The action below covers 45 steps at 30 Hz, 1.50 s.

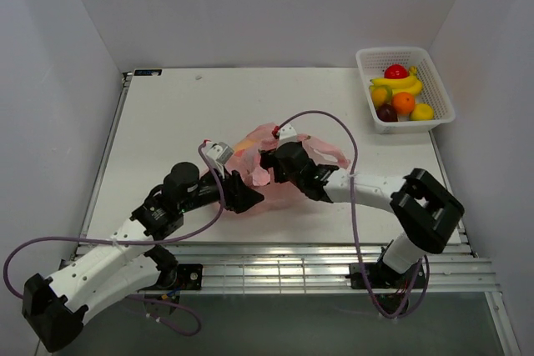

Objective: Take the fake fruits out of the plastic bag

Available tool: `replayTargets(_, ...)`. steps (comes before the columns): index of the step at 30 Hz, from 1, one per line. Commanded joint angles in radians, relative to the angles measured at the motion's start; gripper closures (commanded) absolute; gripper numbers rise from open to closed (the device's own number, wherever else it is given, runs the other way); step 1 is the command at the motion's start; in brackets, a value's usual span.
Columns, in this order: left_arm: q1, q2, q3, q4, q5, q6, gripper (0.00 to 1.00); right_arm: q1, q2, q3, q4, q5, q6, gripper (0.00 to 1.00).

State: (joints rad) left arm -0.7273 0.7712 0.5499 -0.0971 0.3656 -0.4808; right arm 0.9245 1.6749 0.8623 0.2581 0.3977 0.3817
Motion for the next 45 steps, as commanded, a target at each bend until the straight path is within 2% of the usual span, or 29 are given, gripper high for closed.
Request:
replayTargets(1,-0.004,-0.058,0.056,-0.081,-0.066,-0.024,0.25,0.004,-0.197,0.084,-0.266,-0.143,-0.023,0.10)
replayTargets(2,-0.004,-0.082,0.061,-0.105,-0.088,-0.027,0.14,0.004,-0.233,0.102,-0.340,-0.178,-0.018,0.10)
replayTargets(6,-0.004,-0.147,0.116,-0.162,-0.110,-0.071,0.02,0.000,-0.377,0.119,-0.604,-0.182,0.014,0.10)
replayTargets(8,-0.006,-0.171,0.162,-0.191,-0.102,-0.081,0.02,-0.003,-0.450,0.110,-0.719,-0.160,0.026,0.10)
replayTargets(10,-0.006,-0.194,0.203,-0.231,-0.125,-0.081,0.02,-0.003,-0.542,0.083,-0.761,-0.149,0.036,0.10)
replayTargets(15,-0.006,-0.190,0.391,-0.313,-0.122,-0.042,0.02,-0.003,-0.836,0.038,-0.732,-0.160,0.006,0.10)
replayTargets(18,-0.006,-0.139,0.500,-0.340,-0.215,-0.004,0.02,-0.004,-0.963,0.012,-0.712,-0.126,0.006,0.10)
replayTargets(20,-0.006,-0.017,0.571,-0.404,-0.290,0.017,0.02,-0.004,-0.995,0.001,-0.721,-0.117,0.008,0.10)
replayTargets(21,-0.006,0.046,0.661,-0.433,-0.304,0.040,0.02,-0.004,-1.014,0.000,-0.726,-0.118,0.011,0.10)
replayTargets(22,-0.006,0.191,0.712,-0.508,-0.332,0.050,0.02,-0.004,-1.018,-0.006,-0.732,-0.123,0.016,0.10)
replayTargets(26,-0.009,0.513,0.947,-0.708,-0.321,0.108,0.02,-0.004,-1.029,-0.022,-0.749,-0.137,0.037,0.10)
replayTargets(28,-0.021,0.578,0.989,-0.766,-0.330,0.149,0.02,-0.004,-1.032,-0.032,-0.750,-0.148,0.045,0.10)
replayTargets(35,-0.116,0.717,0.955,-0.811,-0.398,0.182,0.02,-0.004,-1.032,-0.081,-0.757,-0.163,0.045,0.10)
replayTargets(37,-0.147,0.761,0.952,-0.846,-0.448,0.179,0.09,-0.004,-1.035,-0.094,-0.754,-0.161,0.057,0.10)
replayTargets(38,-0.158,0.776,0.953,-0.866,-0.477,0.165,0.19,-0.004,-1.034,-0.095,-0.751,-0.178,0.057,0.10)
replayTargets(39,-0.168,0.790,0.972,-0.892,-0.575,0.147,0.39,-0.004,-1.028,-0.104,-0.728,-0.200,0.054,0.10)
replayTargets(40,-0.185,0.821,0.989,-0.945,-0.615,0.125,0.82,-0.004,-1.021,-0.109,-0.705,-0.223,0.019,0.10)
replayTargets(41,-0.193,0.829,1.008,-0.967,-0.641,0.110,0.93,-0.004,-1.012,-0.117,-0.679,-0.299,-0.001,0.10)
replayTargets(42,-0.204,0.835,1.042,-0.980,-0.666,0.084,1.00,-0.004,-0.991,-0.124,-0.605,-0.344,-0.018,0.10)
replayTargets(45,-0.242,0.827,1.100,-0.986,-0.702,0.061,1.00,-0.003,-0.924,-0.147,-0.482,-0.454,-0.049,0.10)
